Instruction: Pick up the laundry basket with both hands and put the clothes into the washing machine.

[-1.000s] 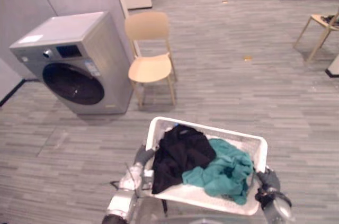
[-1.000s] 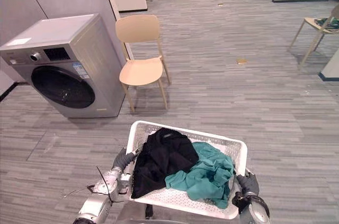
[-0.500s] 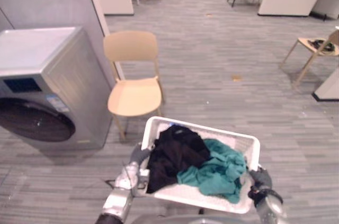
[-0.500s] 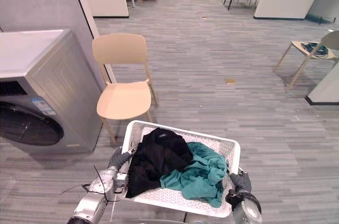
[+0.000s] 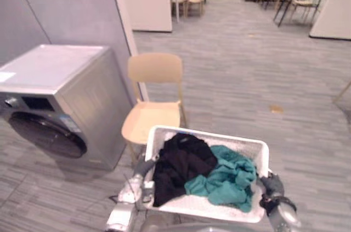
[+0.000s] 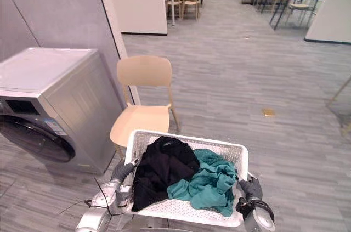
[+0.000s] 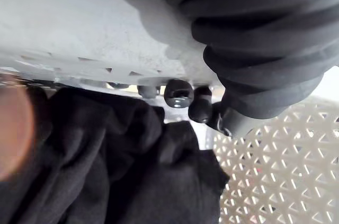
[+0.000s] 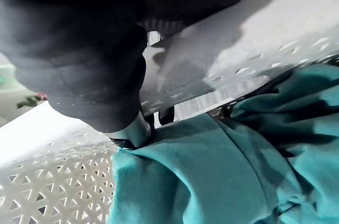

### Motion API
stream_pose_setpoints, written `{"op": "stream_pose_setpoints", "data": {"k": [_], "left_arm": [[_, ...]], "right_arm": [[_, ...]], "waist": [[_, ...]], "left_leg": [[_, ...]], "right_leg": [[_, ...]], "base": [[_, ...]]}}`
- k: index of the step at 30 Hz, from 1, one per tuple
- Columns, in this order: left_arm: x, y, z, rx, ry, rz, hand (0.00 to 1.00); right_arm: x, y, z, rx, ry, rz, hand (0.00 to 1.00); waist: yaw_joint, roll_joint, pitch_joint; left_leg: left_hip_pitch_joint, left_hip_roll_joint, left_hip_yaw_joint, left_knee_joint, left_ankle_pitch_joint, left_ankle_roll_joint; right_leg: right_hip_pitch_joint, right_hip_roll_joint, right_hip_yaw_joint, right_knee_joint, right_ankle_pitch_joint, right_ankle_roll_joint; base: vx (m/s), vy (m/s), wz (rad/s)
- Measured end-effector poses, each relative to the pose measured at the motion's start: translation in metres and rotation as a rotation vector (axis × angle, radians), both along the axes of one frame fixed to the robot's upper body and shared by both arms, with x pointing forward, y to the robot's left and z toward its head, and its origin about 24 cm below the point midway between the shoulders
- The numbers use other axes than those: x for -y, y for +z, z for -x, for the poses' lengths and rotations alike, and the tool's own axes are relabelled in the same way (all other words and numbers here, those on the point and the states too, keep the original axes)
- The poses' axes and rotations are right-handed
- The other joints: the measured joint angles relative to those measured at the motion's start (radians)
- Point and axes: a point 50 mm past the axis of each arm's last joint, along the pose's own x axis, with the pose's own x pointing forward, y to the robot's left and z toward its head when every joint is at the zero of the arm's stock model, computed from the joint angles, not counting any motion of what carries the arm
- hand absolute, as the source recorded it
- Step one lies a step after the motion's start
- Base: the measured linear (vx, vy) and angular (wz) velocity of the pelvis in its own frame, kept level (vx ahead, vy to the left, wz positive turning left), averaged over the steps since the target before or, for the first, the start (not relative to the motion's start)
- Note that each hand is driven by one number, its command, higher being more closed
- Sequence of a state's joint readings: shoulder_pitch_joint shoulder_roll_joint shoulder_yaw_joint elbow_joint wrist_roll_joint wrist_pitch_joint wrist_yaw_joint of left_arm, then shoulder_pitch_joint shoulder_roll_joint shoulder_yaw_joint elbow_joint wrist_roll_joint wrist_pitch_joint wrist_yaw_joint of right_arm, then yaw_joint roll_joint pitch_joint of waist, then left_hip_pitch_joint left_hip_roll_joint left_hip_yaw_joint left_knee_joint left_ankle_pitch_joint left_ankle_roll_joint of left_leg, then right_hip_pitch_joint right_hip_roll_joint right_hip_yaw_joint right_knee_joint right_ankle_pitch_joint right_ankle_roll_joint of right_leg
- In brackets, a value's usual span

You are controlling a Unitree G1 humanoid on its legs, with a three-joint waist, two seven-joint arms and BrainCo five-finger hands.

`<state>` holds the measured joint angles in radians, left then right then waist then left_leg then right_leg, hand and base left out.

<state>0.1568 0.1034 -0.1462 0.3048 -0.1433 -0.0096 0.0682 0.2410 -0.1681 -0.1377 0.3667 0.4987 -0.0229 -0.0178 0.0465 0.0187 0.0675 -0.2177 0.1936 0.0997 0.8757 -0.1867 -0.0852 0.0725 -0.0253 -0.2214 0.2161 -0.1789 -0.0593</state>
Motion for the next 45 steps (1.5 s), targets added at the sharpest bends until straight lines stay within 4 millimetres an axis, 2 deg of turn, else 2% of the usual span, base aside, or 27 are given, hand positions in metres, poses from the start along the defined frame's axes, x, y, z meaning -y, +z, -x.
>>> {"op": "stream_pose_setpoints", "data": {"k": [1,4,5,7,8,9,10,11,12,13,14,15,17,18,20,21,23,25,27,29,31,33,38,41,43,44,45], "left_arm": [[-0.001,-0.001,0.001,-0.005,0.007,0.0,1.0],[-0.001,-0.005,0.005,-0.026,0.022,0.015,1.0],[-0.001,-0.006,0.006,-0.032,0.022,0.017,1.0],[0.0,-0.011,0.008,-0.059,0.017,0.018,1.0],[0.002,-0.013,0.009,-0.068,0.014,0.02,1.0],[0.006,-0.017,0.013,-0.091,0.011,0.041,1.0],[0.004,-0.018,0.013,-0.096,0.01,0.034,1.0],[-0.007,-0.016,0.008,-0.085,0.006,-0.001,1.0],[-0.01,-0.014,0.004,-0.075,-0.006,-0.014,1.0],[-0.014,-0.008,-0.004,-0.051,-0.013,-0.029,1.0],[-0.014,-0.003,-0.011,-0.024,-0.012,-0.026,1.0],[-0.015,0.002,-0.016,-0.003,-0.011,-0.027,1.0],[-0.018,0.024,-0.039,0.096,-0.015,-0.039,1.0],[-0.019,0.03,-0.045,0.122,-0.014,-0.044,1.0],[-0.017,0.056,-0.072,0.227,-0.001,-0.049,1.0],[-0.018,0.062,-0.077,0.252,0.001,-0.049,1.0],[-0.023,0.09,-0.1,0.359,0.031,-0.058,1.0],[-0.026,0.111,-0.117,0.424,0.051,-0.061,1.0],[-0.03,0.143,-0.15,0.49,0.079,-0.08,1.0],[-0.035,0.165,-0.169,0.522,0.094,-0.093,1.0],[-0.041,0.205,-0.194,0.578,0.12,-0.114,1.0],[-0.047,0.234,-0.207,0.613,0.147,-0.121,1.0],[-0.052,0.288,-0.223,0.674,0.183,-0.122,1.0],[-0.049,0.315,-0.226,0.711,0.179,-0.123,1.0],[-0.048,0.33,-0.226,0.735,0.176,-0.138,1.0],[-0.046,0.356,-0.225,0.781,0.182,-0.176,1.0],[-0.048,0.357,-0.224,0.782,0.19,-0.186,1.0]], "right_arm": [[0.001,-0.001,-0.008,-0.006,0.009,0.002,1.0],[0.002,-0.002,-0.015,-0.021,0.044,0.018,1.0],[0.002,-0.001,-0.016,-0.021,0.045,0.02,1.0],[0.008,-0.004,-0.019,-0.044,0.045,0.037,1.0],[0.01,-0.004,-0.019,-0.05,0.049,0.044,1.0],[0.016,-0.002,-0.021,-0.064,0.064,0.071,1.0],[0.013,-0.004,-0.023,-0.068,0.063,0.063,1.0],[0.004,-0.007,-0.024,-0.065,0.069,0.036,1.0],[0.001,-0.007,-0.024,-0.063,0.066,0.025,1.0],[-0.005,-0.005,-0.031,-0.044,0.065,0.009,1.0],[-0.006,0.001,-0.042,-0.013,0.074,0.013,1.0],[-0.006,0.004,-0.048,0.005,0.078,0.017,1.0],[-0.006,0.025,-0.078,0.096,0.096,0.028,1.0],[-0.007,0.031,-0.086,0.121,0.101,0.03,1.0],[-0.005,0.057,-0.113,0.218,0.109,0.035,1.0],[-0.005,0.066,-0.122,0.246,0.117,0.043,1.0],[-0.007,0.105,-0.158,0.354,0.159,0.091,1.0],[-0.008,0.132,-0.183,0.403,0.187,0.122,1.0],[-0.013,0.178,-0.218,0.47,0.21,0.159,1.0],[-0.019,0.202,-0.235,0.5,0.204,0.15,1.0],[-0.027,0.241,-0.254,0.55,0.189,0.128,1.0],[-0.035,0.268,-0.263,0.585,0.182,0.121,1.0],[-0.045,0.308,-0.269,0.66,0.153,0.095,1.0],[-0.046,0.319,-0.269,0.699,0.131,0.051,1.0],[-0.046,0.324,-0.269,0.723,0.124,0.041,1.0],[-0.048,0.337,-0.269,0.764,0.106,0.023,1.0],[-0.049,0.338,-0.269,0.765,0.107,0.025,1.0]], "waist": [[0.0,-0.014,0.003],[-0.007,-0.016,0.003],[-0.009,-0.016,0.003],[-0.009,-0.005,-0.001],[-0.007,0.002,-0.002],[-0.007,0.042,-0.022],[-0.006,0.023,-0.025],[-0.009,-0.028,-0.026],[-0.009,-0.042,-0.023],[-0.007,-0.074,-0.032],[-0.008,-0.071,-0.03],[-0.005,-0.066,-0.028],[-0.003,-0.054,-0.021],[-0.005,-0.054,-0.021],[-0.004,-0.053,-0.015],[-0.004,-0.052,-0.006],[-0.003,-0.051,0.044],[-0.001,-0.047,0.082],[0.015,-0.036,0.157],[0.025,-0.037,0.203],[0.027,-0.035,0.273],[0.028,-0.027,0.314],[0.029,-0.033,0.334],[0.051,-0.037,0.344],[0.053,-0.038,0.344],[0.058,-0.039,0.345],[0.062,-0.039,0.345]], "left_leg": [[-0.014,0.007,-0.003,-0.175,-0.006,0.009],[0.016,0.028,-0.087,-0.519,0.001,-0.001],[0.017,0.034,-0.104,-0.568,0.006,-0.011],[0.029,0.056,-0.131,-0.7,0.046,-0.068],[0.034,0.056,-0.127,-0.71,0.079,-0.059],[0.048,0.049,-0.133,-0.741,0.241,-0.056],[0.05,0.03,-0.128,-0.729,0.256,-0.096],[0.057,-0.028,-0.098,-0.742,0.254,-0.065],[0.055,-0.049,-0.09,-0.756,0.253,-0.057],[0.054,-0.09,-0.067,-0.792,0.272,-0.028],[0.052,-0.11,-0.044,-0.818,0.274,-0.006],[0.05,-0.12,-0.035,-0.829,0.277,0.005],[0.022,-0.146,-0.011,-0.846,0.284,0.031],[0.009,-0.15,-0.009,-0.847,0.287,0.036],[-0.036,-0.161,-0.011,-0.86,0.306,0.054],[-0.042,-0.162,-0.011,-0.864,0.311,0.054],[-0.081,-0.158,-0.01,-0.869,0.333,0.052],[-0.11,-0.15,-0.009,-0.876,0.355,0.047],[-0.138,-0.13,-0.009,-0.911,0.405,0.035],[-0.141,-0.113,-0.007,-0.948,0.435,0.029],[-0.168,-0.091,-0.014,-0.969,0.471,0.018],[-0.198,-0.067,-0.012,-0.969,0.48,0.006],[-0.296,-0.041,0.02,-0.969,0.493,-0.006],[-0.333,-0.035,0.039,-0.961,0.532,0.025],[-0.368,-0.033,0.038,-0.942,0.532,0.025],[-0.445,-0.014,0.039,-0.889,0.522,0.023],[-0.454,-0.003,0.04,-0.874,0.512,0.022]], "right_leg": [[0.006,-0.027,0.013,-0.018,0.013,0.018],[0.005,-0.059,0.036,-0.027,0.02,0.028],[0.005,-0.064,0.041,-0.028,0.02,0.033],[0.028,-0.081,0.062,-0.047,0.018,0.098],[0.04,-0.085,0.068,-0.054,0.011,0.116],[0.059,-0.085,0.089,-0.068,-0.003,0.168],[0.063,-0.11,0.101,-0.069,-0.012,0.192],[0.056,-0.171,0.116,-0.077,0.008,0.228],[0.049,-0.192,0.119,-0.083,0.018,0.238],[0.023,-0.234,0.137,-0.092,0.055,0.258],[0.003,-0.256,0.158,-0.113,0.11,0.275],[-0.009,-0.265,0.167,-0.121,0.136,0.283],[-0.056,-0.291,0.194,-0.138,0.21,0.31],[-0.07,-0.295,0.2,-0.139,0.22,0.31],[-0.109,-0.302,0.199,-0.155,0.253,0.32],[-0.117,-0.302,0.199,-0.155,0.255,0.319],[-0.156,-0.298,0.199,-0.159,0.254,0.319],[-0.184,-0.29,0.197,-0.171,0.254,0.32],[-0.22,-0.264,0.194,-0.186,0.252,0.32],[-0.24,-0.244,0.191,-0.187,0.241,0.32],[-0.268,-0.223,0.182,-0.185,0.203,0.314],[-0.307,-0.2,0.185,-0.169,0.206,0.31],[-0.41,-0.19,0.182,-0.148,0.209,0.306],[-0.446,-0.189,0.172,-0.14,0.211,0.304],[-0.464,-0.188,0.157,-0.137,0.212,0.303],[-0.498,-0.172,0.115,-0.136,0.218,0.295],[-0.5,-0.164,0.112,-0.136,0.219,0.293]], "base": [[0.31,0.088,-0.11],[0.25,0.153,-0.18],[0.26,0.273,-0.16],[0.31,0.451,-0.2],[0.32,0.569,-0.33],[0.21,0.433,-0.35],[0.24,0.479,-0.31],[0.16,0.335,-0.11],[0.18,0.362,-0.05],[0.14,0.356,-0.16],[0.12,0.357,-0.24],[0.07,0.343,-0.28],[0.03,0.283,-0.2],[-0.01,0.205,-0.05],[-0.04,0.148,0.09],[-0.07,0.087,0.03],[-0.11,0.018,-0.04],[-0.11,-0.028,-0.06],[-0.17,-0.064,-0.11],[-0.16,-0.086,-0.12],[-0.17,-0.13,0.0],[-0.17,-0.114,-0.07],[-0.05,-0.051,0.0],[0.04,-0.058,-0.03],[0.09,-0.04,0.18],[0.11,-0.035,0.18],[0.07,-0.007,0.06]]}}
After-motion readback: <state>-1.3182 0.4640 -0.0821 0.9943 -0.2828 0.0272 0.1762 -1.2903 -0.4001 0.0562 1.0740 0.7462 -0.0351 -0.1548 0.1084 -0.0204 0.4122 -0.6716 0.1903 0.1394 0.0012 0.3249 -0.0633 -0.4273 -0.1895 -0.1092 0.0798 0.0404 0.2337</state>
